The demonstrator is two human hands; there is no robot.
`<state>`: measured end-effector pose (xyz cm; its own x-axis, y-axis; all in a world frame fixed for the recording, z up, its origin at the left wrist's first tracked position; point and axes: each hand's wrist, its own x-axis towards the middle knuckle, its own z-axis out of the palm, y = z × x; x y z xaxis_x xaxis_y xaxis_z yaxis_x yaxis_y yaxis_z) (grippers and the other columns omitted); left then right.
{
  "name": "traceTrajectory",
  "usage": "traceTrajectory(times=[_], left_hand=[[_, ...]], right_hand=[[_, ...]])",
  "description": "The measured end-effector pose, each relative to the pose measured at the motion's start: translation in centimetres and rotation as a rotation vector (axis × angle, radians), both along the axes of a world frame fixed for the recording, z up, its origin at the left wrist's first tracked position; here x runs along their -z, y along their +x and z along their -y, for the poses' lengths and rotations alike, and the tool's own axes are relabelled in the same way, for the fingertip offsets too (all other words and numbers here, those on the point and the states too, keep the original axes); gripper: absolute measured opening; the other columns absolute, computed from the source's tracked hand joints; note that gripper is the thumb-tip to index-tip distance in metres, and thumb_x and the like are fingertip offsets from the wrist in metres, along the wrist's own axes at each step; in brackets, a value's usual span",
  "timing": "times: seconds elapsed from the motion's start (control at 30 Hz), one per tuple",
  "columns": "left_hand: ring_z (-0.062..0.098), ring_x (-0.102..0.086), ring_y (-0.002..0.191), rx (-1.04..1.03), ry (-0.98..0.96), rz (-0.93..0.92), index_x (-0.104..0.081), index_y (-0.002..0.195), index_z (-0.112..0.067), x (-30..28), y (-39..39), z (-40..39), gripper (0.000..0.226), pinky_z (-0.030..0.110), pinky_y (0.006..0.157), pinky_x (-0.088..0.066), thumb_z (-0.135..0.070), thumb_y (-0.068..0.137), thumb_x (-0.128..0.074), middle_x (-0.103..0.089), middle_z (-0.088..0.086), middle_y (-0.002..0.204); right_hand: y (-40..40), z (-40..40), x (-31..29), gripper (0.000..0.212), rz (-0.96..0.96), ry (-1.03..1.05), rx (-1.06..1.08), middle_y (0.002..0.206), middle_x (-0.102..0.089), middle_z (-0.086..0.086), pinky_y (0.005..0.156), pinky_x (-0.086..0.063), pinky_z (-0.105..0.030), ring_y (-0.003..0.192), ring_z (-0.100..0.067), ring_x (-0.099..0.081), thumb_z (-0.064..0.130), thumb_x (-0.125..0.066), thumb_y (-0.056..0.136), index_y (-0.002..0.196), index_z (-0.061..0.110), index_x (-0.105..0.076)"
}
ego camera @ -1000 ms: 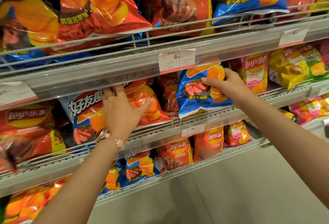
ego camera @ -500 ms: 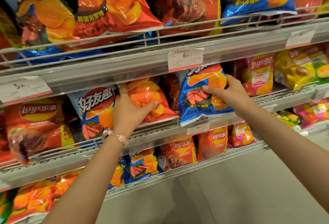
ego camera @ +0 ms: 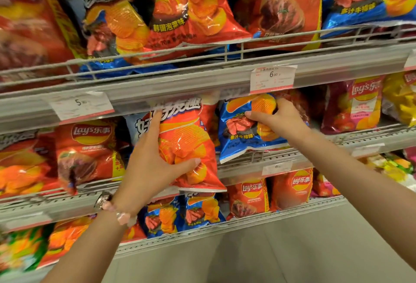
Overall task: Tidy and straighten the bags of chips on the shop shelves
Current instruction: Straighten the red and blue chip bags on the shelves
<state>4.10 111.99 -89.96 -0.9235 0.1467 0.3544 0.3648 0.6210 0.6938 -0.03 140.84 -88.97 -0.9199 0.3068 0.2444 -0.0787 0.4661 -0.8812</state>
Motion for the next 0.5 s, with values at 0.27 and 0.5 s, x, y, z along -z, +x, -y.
traceTrajectory(times=[0.27,0.5], left_hand=[[0.007,-0.043,0.102,-0.098,-0.080,-0.088,0.001,0.145,-0.053,0.5,0.6,2.9,0.126,0.027,0.085,-0.037,-0.067,0.046,-0.075,-0.040,-0.007,0.115],[0.016,-0.042,0.104,-0.119,-0.126,-0.098,0.010,0.140,-0.060,0.8,1.0,3.5,0.125,0.029,0.083,-0.034,-0.070,0.045,-0.071,-0.031,-0.003,0.110]], right_hand=[[-3.3,5.1,1.8,0.054,0.054,0.043,-0.026,0.078,-0.070,-0.018,0.072,-0.052,-0.044,0.075,-0.034,-0.066,0.047,-0.078,0.069,0.085,-0.003,-0.065],[-3.7,6.1,4.3,0.077,0.057,0.155,0.091,0.093,-0.064,-0.006,0.081,-0.049,-0.046,0.089,-0.027,-0.063,0.057,-0.078,0.064,0.117,0.010,-0.047]])
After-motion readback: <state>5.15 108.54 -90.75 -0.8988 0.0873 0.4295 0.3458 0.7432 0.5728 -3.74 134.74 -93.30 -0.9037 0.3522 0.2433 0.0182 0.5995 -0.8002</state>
